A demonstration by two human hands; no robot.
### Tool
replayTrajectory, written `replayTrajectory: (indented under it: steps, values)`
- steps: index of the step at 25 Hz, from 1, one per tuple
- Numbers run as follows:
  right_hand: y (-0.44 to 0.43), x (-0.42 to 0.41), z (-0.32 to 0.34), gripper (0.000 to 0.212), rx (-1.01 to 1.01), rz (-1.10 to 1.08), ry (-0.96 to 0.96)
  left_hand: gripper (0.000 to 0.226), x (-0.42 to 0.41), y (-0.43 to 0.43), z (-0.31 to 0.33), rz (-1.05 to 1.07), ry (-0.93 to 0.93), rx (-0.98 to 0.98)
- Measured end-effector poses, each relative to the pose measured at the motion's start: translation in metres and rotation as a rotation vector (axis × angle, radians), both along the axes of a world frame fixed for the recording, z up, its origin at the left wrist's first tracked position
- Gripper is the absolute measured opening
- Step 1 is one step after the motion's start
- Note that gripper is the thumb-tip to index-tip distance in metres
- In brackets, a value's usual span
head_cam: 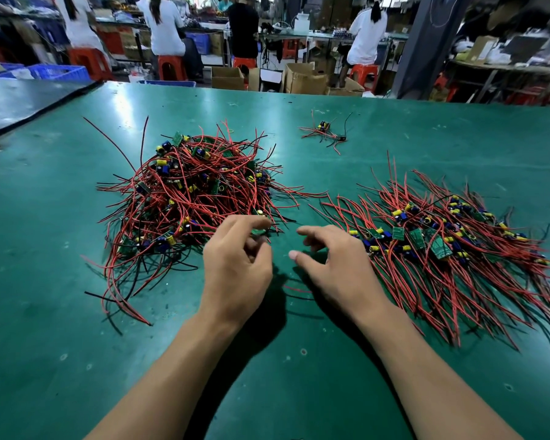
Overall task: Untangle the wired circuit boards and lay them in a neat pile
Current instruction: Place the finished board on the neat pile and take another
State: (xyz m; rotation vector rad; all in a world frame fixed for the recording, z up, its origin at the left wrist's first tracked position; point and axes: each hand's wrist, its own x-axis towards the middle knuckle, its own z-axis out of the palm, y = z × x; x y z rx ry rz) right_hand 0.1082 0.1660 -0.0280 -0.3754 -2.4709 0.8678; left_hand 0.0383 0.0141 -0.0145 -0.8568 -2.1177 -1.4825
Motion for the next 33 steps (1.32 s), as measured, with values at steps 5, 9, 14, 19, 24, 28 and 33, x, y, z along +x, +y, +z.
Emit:
replayTrajectory:
  steps: [5,9,14,19,24,28,33]
  values:
    - [-0.006,-0.001,0.005,0.060,-0.103,0.241,0.011,0.035,0.019,0.012,-0.002,-0.269,-0.077,0.084]
    - [-0.009,0.000,0.005,0.022,-0.301,0.331,0.041,0.018,0.020,0.012,-0.002,-0.248,-0.137,0.180]
    - [-0.010,-0.002,0.013,0.025,-0.831,0.130,0.127,0.018,0.014,0.006,0.001,-0.063,-0.171,0.246]
    - [-0.005,0.000,0.028,0.038,-1.124,0.183,0.173,0.023,0.016,0.010,-0.004,-0.173,-0.312,-0.020]
    - [-0.015,0.002,0.025,0.042,-1.323,0.428,-0.027,0.031,0.016,0.015,0.008,-0.541,-1.142,0.414]
    - [-0.019,0.002,0.026,0.039,-1.387,0.454,-0.037,0.026,0.010,0.009,0.014,-0.728,-1.344,0.487]
    - [-0.018,0.004,0.027,0.038,-1.341,0.409,-0.072,0.036,0.011,0.007,0.011,-0.768,-1.302,0.380]
